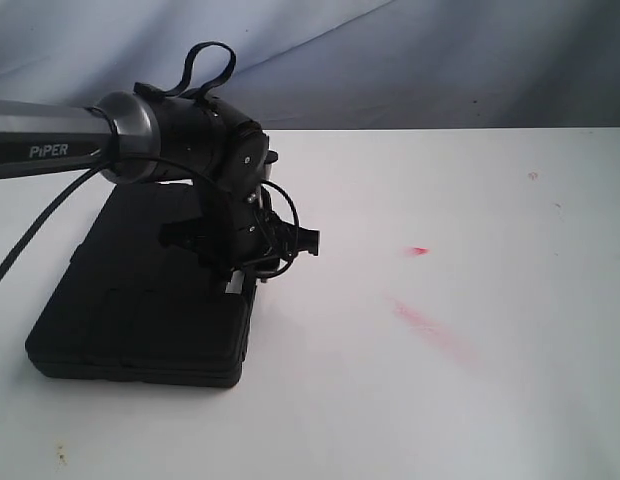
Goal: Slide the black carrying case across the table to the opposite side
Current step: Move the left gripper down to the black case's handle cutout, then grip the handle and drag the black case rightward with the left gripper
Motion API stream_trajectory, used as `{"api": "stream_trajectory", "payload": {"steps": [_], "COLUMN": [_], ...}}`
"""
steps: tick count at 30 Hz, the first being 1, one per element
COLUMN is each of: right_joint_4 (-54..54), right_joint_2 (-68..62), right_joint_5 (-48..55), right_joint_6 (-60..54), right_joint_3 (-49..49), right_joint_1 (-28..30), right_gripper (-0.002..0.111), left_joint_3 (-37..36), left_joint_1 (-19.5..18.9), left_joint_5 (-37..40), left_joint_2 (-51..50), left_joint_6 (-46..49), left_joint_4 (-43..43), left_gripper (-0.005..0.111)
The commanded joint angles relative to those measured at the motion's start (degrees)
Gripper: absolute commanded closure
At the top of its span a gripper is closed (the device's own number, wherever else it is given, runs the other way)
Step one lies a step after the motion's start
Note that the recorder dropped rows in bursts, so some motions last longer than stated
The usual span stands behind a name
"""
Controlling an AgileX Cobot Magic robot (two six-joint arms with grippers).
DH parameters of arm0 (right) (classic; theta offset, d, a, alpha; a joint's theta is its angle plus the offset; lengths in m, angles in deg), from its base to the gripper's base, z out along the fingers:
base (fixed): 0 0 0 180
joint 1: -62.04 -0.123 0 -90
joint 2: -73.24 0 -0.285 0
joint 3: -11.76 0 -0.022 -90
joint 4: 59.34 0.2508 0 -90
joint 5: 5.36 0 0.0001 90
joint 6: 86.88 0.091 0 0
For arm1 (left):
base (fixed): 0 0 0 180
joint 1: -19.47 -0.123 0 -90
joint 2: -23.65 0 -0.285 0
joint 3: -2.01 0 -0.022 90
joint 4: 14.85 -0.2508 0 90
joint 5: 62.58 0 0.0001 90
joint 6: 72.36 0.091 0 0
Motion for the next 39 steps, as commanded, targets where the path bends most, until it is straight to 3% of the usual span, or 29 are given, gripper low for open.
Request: {"api": "stream_trajectory", "payload": {"steps": [1,5,11,16,39], "right_joint_4": [-0.67,-0.67,-0.67,-0.67,-0.67], "right_joint_2": [0.40,0.40,0.40,0.40,0.40], "right_joint_5": [-0.03,-0.03,-0.03,-0.03,-0.03], "right_joint_6": [-0.35,-0.35,-0.35,-0.35,-0.35], "right_joint_3": [-0.23,-0.23,-0.23,-0.23,-0.23], "right_joint_1": [0.38,0.38,0.38,0.38,0.38], "right_gripper": [0.108,0.108,0.108,0.108,0.108], "left_joint_3": [0.29,0.29,2.64,6.72,17.90], "left_joint_1": [-0.06,-0.06,-0.06,0.86,8.20], "left_joint_5": [-1.00,-2.23,-1.20,0.14,0.03], "left_joint_2": [-0.15,-0.38,-2.43,-3.58,-9.75], "left_joint_6": [-0.92,-3.78,-3.33,-3.05,-3.95], "left_joint_4": [1.05,1.05,3.78,5.38,11.55], "left_gripper": [0.064,0.067,0.097,0.107,0.107]}}
